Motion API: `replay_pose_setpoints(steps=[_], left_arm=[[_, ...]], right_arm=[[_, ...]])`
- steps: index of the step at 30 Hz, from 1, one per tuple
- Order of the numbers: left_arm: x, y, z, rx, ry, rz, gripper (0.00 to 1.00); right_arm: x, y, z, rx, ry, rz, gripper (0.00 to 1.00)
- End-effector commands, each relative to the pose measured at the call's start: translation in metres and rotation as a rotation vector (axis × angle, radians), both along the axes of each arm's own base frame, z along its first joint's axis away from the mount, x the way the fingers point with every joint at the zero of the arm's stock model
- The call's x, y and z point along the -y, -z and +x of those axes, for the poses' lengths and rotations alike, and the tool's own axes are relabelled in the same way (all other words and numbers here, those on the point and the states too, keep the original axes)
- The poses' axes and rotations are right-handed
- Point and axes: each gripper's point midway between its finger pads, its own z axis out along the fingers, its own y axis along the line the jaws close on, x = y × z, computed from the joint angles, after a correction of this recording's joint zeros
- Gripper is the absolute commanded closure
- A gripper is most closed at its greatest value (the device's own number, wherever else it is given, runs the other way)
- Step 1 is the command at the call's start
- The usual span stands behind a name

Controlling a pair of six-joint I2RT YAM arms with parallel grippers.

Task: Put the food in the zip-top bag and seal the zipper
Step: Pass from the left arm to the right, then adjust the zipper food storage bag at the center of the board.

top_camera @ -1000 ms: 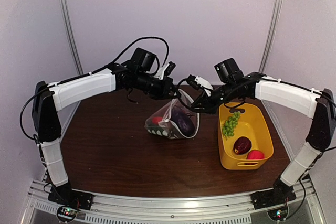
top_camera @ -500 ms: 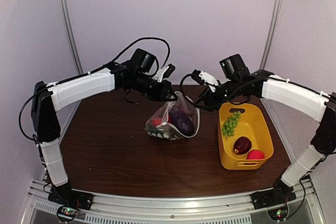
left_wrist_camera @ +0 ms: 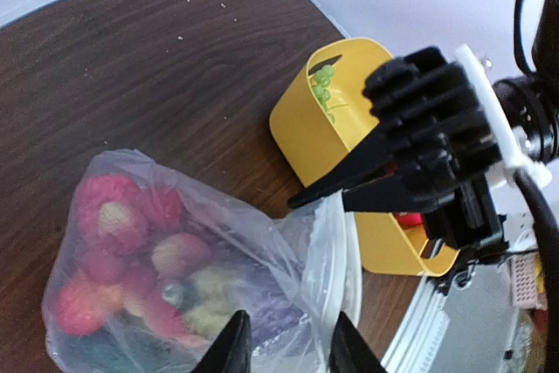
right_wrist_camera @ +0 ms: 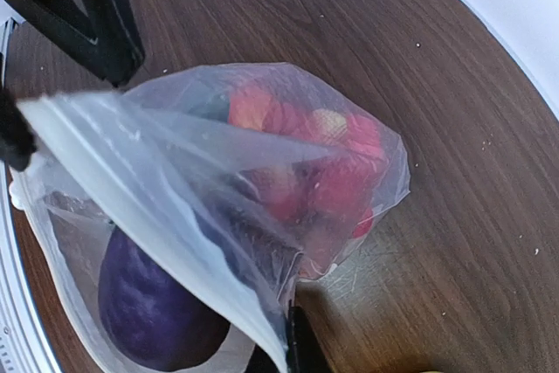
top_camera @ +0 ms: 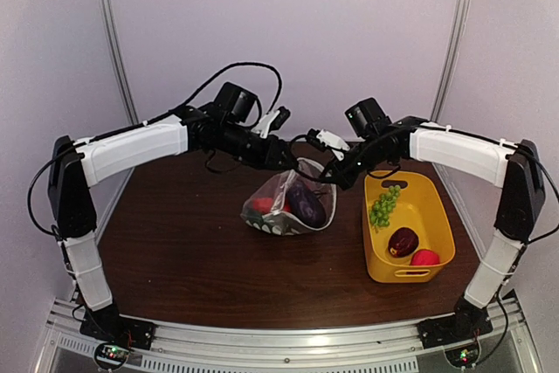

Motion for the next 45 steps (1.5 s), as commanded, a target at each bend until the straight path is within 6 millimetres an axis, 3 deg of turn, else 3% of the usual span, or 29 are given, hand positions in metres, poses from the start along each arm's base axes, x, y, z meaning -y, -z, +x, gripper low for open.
replay_pose_setpoints(steps=[1,3,4,5,7,11,13,17,23,30,32,35,38,42,43,45], left_arm=[[-0.029,-0.036,-0.015,0.185,-0.011,-0.005,0.54],[-0.044,-0.036,-0.04,0.345,-0.012,0.035,0.37],[-0.049,-0.036,-0.057,0.423,-0.002,0.04,0.33],[-0.054,-0.02,-0.075,0.468,0.015,0.052,0.3],[-0.06,-0.017,-0.099,0.536,0.015,0.001,0.28],[-0.067,0.0,-0.114,0.554,0.019,-0.032,0.31],[-0.064,0.016,-0.112,0.571,0.032,0.022,0.35],[-0.068,0.042,-0.09,0.609,-0.043,0.167,0.41],[-0.06,0.053,-0.075,0.642,-0.056,0.219,0.46],[-0.041,0.059,-0.068,0.664,0.001,0.238,0.66],[-0.041,0.06,-0.067,0.666,0.007,0.253,0.73],[-0.044,0.066,-0.064,0.666,-0.001,0.293,0.77],[-0.05,0.074,-0.064,0.656,0.007,0.347,0.89],[-0.059,0.069,-0.063,0.662,0.004,0.393,1.0],[-0.061,0.062,-0.063,0.667,0.001,0.4,1.0],[-0.063,0.029,-0.067,0.688,0.001,0.374,1.0]], right_arm=[[-0.002,-0.034,-0.007,0.016,0.011,0.066,1.0],[0.0,-0.039,-0.013,0.006,0.014,0.072,1.0],[0.002,-0.04,-0.015,-0.002,0.015,0.072,1.0],[0.002,-0.04,-0.018,-0.017,0.011,0.075,1.0],[0.001,-0.038,-0.024,-0.046,0.0,0.08,1.0],[-0.002,-0.031,-0.027,-0.084,-0.01,0.081,1.0],[-0.004,-0.029,-0.028,-0.1,-0.017,0.088,1.0],[-0.004,-0.028,-0.028,-0.103,-0.01,0.09,1.0],[-0.002,-0.028,-0.03,-0.1,-0.009,0.089,1.0],[-0.002,-0.025,-0.031,-0.113,-0.011,0.088,1.0],[-0.001,-0.026,-0.031,-0.109,-0.01,0.085,1.0],[0.001,-0.026,-0.029,-0.106,-0.001,0.081,1.0],[0.004,-0.026,-0.027,-0.105,0.01,0.081,1.0],[0.009,-0.031,-0.021,-0.097,0.033,0.077,1.0],[0.012,-0.036,-0.018,-0.089,0.044,0.078,1.0],[0.024,-0.048,-0.009,-0.076,0.084,0.051,1.0]])
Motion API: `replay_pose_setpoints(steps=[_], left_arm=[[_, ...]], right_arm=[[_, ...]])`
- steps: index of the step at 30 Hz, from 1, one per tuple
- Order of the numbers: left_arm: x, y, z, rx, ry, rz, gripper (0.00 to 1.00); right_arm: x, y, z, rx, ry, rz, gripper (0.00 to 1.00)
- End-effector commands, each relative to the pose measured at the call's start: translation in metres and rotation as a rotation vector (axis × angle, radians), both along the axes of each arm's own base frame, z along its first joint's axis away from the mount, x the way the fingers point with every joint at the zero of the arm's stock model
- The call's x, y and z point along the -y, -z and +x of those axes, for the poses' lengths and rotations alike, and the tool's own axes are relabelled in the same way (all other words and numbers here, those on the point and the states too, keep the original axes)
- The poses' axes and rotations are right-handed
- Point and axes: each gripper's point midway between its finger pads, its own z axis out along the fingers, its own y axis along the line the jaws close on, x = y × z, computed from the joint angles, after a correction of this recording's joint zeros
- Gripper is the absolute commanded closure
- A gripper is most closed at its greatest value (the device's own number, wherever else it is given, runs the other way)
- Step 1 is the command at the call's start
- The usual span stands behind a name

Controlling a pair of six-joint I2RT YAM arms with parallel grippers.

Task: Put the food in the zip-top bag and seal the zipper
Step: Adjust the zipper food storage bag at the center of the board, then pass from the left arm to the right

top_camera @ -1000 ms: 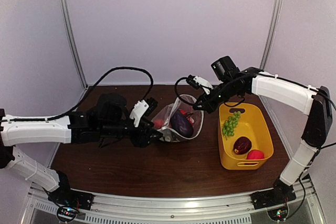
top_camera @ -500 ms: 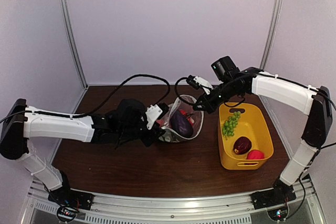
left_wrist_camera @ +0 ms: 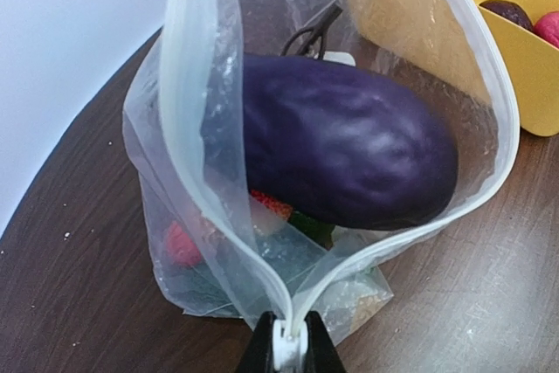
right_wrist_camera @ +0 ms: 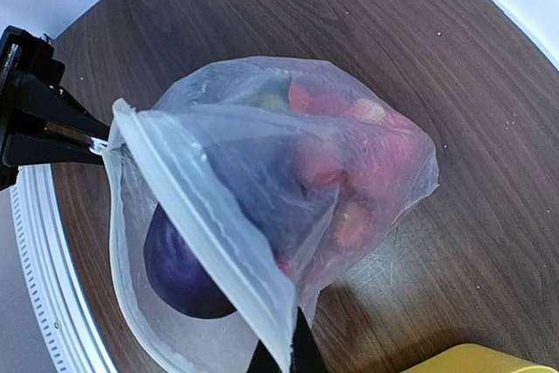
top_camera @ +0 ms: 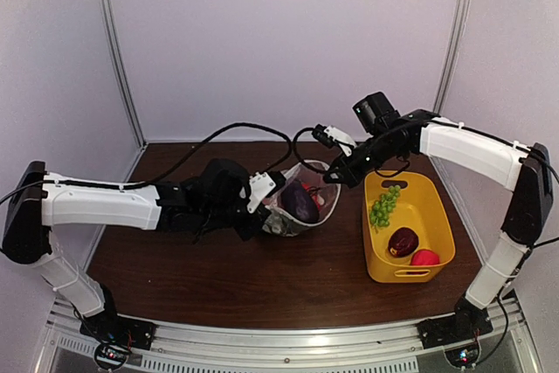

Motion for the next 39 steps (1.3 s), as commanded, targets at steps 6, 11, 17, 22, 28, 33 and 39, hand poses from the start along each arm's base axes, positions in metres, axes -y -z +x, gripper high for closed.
replay_pose_setpoints(steps=[6,11,17,22,28,33,39], left_arm=[[-0.012,-0.148,-0.022,0.189,0.089,-0.191,1.0],[-0.002,-0.099,-0.02,0.074,0.119,-0.023,1.0],[-0.003,-0.084,-0.022,0.044,0.119,-0.009,1.0],[-0.002,-0.072,-0.025,0.015,0.131,0.006,1.0],[0.003,-0.074,-0.026,0.014,0.144,-0.016,1.0],[0.002,-0.08,-0.022,0.028,0.138,-0.018,1.0],[-0.002,-0.078,-0.018,0.006,0.132,-0.036,1.0]], right_arm=[[0.053,-0.043,0.037,0.061,0.099,-0.211,1.0],[0.042,-0.048,0.015,-0.015,0.01,-0.144,1.0],[0.047,-0.068,-0.009,0.013,-0.075,-0.131,0.99],[0.055,-0.04,-0.026,-0.081,-0.165,-0.209,0.72],[0.057,-0.055,-0.046,-0.033,-0.321,-0.15,0.41],[0.079,-0.013,-0.042,0.12,-0.381,-0.218,0.37],[0.063,-0.003,-0.024,0.257,-0.385,-0.165,0.34]])
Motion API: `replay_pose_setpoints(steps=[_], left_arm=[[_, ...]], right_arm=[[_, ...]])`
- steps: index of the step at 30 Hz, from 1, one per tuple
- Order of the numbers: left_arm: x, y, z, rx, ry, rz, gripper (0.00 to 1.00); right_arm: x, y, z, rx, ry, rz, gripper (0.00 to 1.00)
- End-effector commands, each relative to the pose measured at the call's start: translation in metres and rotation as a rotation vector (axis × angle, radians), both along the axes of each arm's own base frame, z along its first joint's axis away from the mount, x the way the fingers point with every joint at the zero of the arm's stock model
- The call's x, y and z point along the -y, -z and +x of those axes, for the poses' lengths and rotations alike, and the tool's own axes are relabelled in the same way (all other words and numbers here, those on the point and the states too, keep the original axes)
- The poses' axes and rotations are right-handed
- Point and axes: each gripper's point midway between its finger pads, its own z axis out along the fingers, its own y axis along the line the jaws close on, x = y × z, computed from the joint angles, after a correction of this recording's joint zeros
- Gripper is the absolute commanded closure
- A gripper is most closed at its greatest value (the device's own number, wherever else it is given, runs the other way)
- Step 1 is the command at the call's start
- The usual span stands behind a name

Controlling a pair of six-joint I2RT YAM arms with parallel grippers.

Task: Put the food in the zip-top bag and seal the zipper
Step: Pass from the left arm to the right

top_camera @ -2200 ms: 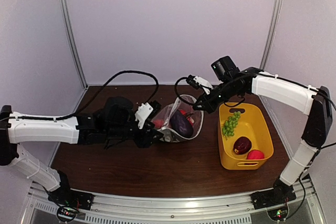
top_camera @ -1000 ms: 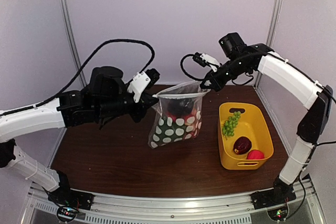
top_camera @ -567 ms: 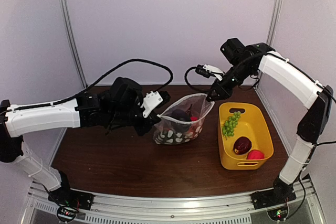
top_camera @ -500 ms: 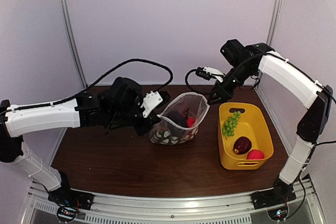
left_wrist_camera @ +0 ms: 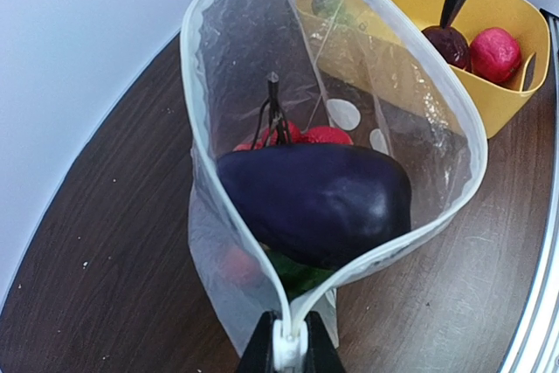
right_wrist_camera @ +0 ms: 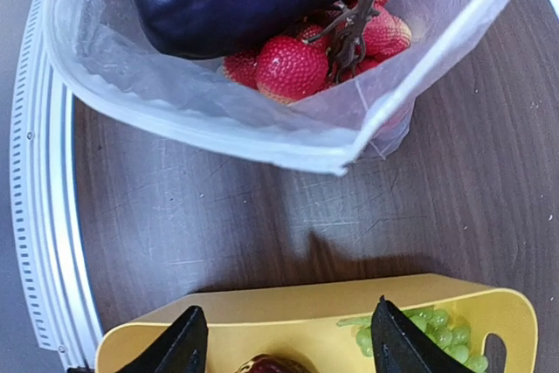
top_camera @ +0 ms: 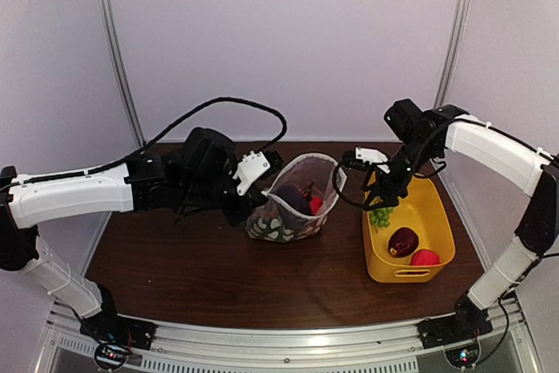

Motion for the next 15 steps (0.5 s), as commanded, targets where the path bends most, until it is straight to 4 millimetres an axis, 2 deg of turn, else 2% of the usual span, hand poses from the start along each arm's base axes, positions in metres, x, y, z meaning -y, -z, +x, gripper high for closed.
replay_pose_setpoints(steps=[1,7,11,13,15], left_arm=[[0.003,-0.01,0.005,0.008,0.009,-0.054,1.0],[-0.002,-0.009,0.015,-0.002,-0.013,-0.079,1.0],[-0.014,-0.012,0.029,-0.015,-0.053,-0.117,1.0],[-0.018,-0.013,0.034,-0.022,-0.055,-0.133,1.0],[-0.02,-0.014,0.036,-0.024,-0.056,-0.144,1.0]], right_arm=[[-0.028,-0.015,0.03,0.188,-0.05,0.108,0.34],[-0.067,-0.032,0.044,0.277,-0.082,0.173,0.27],[-0.086,-0.04,0.04,0.272,-0.143,0.235,0.24],[-0.092,-0.045,0.04,0.275,-0.155,0.265,0.28],[-0.095,-0.049,0.044,0.281,-0.144,0.28,0.37]])
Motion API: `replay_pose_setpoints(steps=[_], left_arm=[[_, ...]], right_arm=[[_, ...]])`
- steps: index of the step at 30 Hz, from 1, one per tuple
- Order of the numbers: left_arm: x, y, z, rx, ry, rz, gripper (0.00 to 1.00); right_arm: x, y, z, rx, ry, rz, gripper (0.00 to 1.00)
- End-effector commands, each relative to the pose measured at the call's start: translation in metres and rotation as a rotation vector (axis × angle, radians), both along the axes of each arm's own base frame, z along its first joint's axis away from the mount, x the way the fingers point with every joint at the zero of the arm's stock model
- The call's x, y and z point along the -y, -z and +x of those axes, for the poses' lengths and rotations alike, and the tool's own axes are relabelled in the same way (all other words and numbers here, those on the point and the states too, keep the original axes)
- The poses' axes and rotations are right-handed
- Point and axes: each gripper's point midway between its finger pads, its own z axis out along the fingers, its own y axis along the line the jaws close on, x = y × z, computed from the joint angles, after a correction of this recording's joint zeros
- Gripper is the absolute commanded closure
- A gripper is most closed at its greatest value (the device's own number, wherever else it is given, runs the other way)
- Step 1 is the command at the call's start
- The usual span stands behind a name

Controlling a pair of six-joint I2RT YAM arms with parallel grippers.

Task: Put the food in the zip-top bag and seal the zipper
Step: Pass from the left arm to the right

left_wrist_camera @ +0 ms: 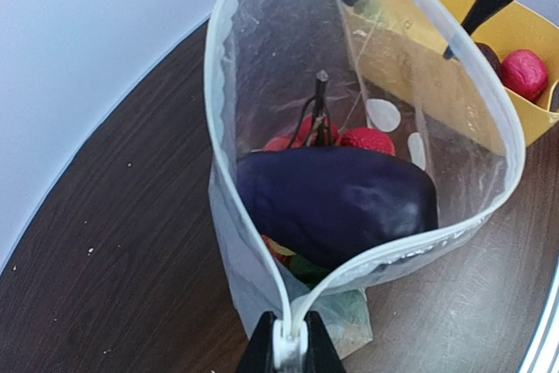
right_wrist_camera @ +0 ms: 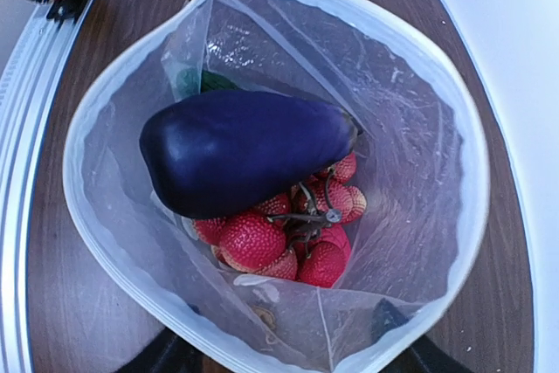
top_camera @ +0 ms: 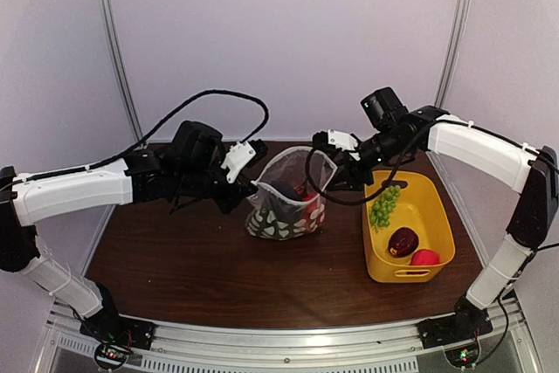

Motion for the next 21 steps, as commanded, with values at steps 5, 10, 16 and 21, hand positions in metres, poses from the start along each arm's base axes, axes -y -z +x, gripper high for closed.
replay_pose_setpoints(steps=[5,10,16,21], left_arm=[[-0.016,-0.017,0.012,0.018,-0.031,-0.09,1.0],[-0.023,-0.014,0.01,0.01,-0.032,-0.082,1.0],[-0.03,-0.039,-0.001,0.032,-0.01,-0.126,1.0],[-0.028,-0.043,-0.023,0.085,0.114,-0.168,0.99]], right_arm=[[-0.012,-0.019,0.021,0.054,0.04,0.059,0.9],[-0.008,-0.026,0.024,0.049,0.072,0.082,1.0],[0.004,-0.057,0.001,0.078,0.048,0.108,1.0],[0.013,-0.044,-0.031,0.015,-0.046,0.064,1.0]])
